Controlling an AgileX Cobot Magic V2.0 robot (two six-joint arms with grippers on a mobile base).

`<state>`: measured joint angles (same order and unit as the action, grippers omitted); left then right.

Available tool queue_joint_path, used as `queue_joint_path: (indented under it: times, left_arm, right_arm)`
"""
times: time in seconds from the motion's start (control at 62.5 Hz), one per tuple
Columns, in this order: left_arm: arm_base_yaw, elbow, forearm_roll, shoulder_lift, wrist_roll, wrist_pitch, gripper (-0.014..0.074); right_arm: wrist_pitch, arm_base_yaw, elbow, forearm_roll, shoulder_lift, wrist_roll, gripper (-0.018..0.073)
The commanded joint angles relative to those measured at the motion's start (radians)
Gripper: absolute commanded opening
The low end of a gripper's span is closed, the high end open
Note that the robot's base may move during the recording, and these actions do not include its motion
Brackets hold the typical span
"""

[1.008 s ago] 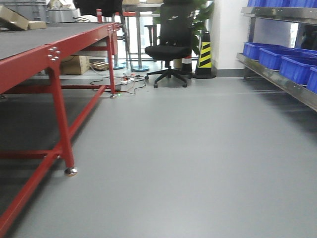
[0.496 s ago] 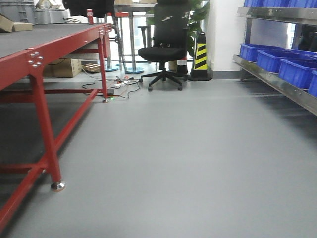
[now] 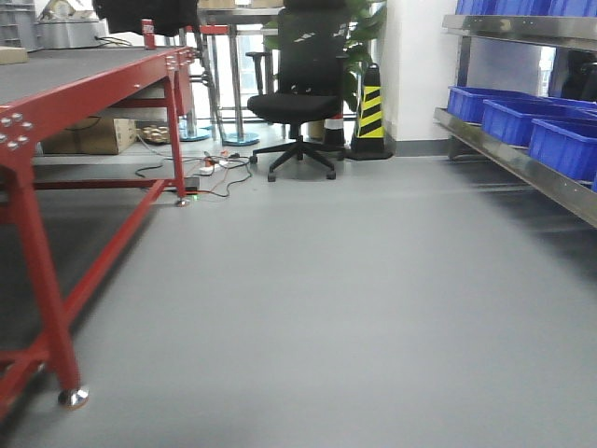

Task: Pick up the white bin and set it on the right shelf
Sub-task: 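Carry the bin with both grippers toward the shelving rack of blue crates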

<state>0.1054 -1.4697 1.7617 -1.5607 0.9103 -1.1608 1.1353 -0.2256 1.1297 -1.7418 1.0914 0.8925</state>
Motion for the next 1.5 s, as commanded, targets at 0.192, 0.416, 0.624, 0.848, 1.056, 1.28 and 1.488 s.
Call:
queue_joint_path:
  times: [0.192, 0.416, 0.624, 0.848, 1.056, 1.28, 1.488]
  left_arm:
    - [-0.020, -0.038, 0.099, 0.054, 0.009, -0.145, -0.0098]
    - [-0.020, -0.038, 0.099, 0.054, 0.009, -0.145, -0.0098]
    - [-0.020, -0.038, 0.099, 0.054, 0.009, -0.145, -0.0098]
    - [-0.020, -0.038, 0.099, 0.054, 0.009, -0.145, -0.0098]
    - [-0.020, -0.038, 0.099, 0.054, 0.009, -0.145, -0.0098]
    - [-0.020, -0.038, 0.099, 0.054, 0.009, -0.145, -0.0098]
    - [-0.020, -0.038, 0.099, 0.054, 0.009, -0.145, -0.0098]
  right_arm:
    - [0.099, 0.014, 0.035, -0.122, -0.026, 0.025, 0.0178]
    - [0.099, 0.014, 0.035, -0.122, -0.026, 0.025, 0.0178]
    - [0.097, 0.014, 0.035, -0.122, -0.026, 0.025, 0.0178]
    - [0.086, 0.014, 0.035, -0.122, -0.026, 0.025, 0.0178]
    - [0.085, 0.014, 0.035, -0.122, -0.026, 0.025, 0.0178]
    - [0.082, 0.014, 0.035, -0.122, -0.026, 0.025, 0.0178]
    - [0.079, 0.014, 0.035, -0.122, -0.026, 0.025, 0.0178]
